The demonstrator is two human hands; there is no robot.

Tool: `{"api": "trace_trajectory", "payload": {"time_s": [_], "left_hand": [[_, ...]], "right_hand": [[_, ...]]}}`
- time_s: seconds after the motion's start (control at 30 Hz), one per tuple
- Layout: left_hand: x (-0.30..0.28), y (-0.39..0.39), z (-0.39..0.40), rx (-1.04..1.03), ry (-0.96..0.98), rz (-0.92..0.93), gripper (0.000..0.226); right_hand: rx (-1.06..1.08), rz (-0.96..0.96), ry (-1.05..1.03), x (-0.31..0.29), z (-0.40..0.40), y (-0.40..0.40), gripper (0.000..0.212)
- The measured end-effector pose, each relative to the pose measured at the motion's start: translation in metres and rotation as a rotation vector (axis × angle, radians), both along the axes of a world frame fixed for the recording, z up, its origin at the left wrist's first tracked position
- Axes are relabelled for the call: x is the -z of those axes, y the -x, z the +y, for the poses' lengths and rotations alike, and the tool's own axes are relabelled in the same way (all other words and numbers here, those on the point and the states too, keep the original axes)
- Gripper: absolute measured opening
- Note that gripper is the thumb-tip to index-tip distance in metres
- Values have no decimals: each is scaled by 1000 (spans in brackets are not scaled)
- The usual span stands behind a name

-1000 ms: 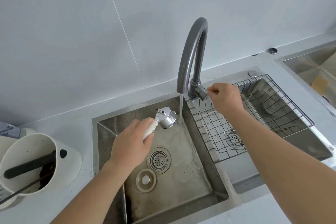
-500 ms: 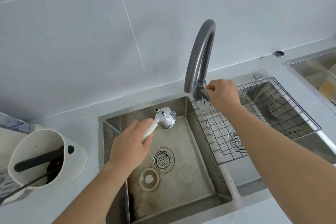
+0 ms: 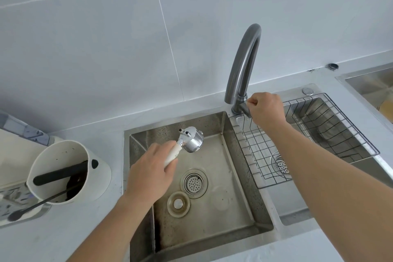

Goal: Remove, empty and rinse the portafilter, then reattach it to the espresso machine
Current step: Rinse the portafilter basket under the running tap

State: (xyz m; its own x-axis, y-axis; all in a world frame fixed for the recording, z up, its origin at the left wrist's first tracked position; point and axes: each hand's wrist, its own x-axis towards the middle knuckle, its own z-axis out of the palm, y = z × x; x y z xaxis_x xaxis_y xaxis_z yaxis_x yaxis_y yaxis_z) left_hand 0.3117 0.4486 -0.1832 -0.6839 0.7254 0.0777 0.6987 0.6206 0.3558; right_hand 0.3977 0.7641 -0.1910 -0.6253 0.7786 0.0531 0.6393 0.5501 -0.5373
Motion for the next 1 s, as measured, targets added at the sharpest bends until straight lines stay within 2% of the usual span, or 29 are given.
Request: {"api": "trace_trajectory", "payload": {"time_s": [0.33, 0.4, 0.47, 0.57, 0.7, 0.87, 1.0], "left_hand": [[-11, -15, -15, -47, -17, -1, 37], [-13, -18, -17, -82, -16, -52, 36], [-13, -21, -18, -146, -50, -162, 34], [-12, -28, -18, -283, -177, -425, 28], [-9, -36, -16, -461, -313, -719, 22], [-23, -51, -16, -617, -500, -1034, 13], [-29, -60, -20, -584, -564, -1180, 14]], "right_hand": [[-1, -43, 4, 1, 0, -2, 22], [-6, -55, 11, -3, -1, -5, 22], [-17, -72, 24, -10, -5, -10, 24], [-19, -61, 76, -15, -22, -27, 32], [-2, -59, 274, -3, -56, -59, 40], [25, 63, 547, 8, -118, -96, 27], [39, 222, 813, 8, -170, -105, 9]]}}
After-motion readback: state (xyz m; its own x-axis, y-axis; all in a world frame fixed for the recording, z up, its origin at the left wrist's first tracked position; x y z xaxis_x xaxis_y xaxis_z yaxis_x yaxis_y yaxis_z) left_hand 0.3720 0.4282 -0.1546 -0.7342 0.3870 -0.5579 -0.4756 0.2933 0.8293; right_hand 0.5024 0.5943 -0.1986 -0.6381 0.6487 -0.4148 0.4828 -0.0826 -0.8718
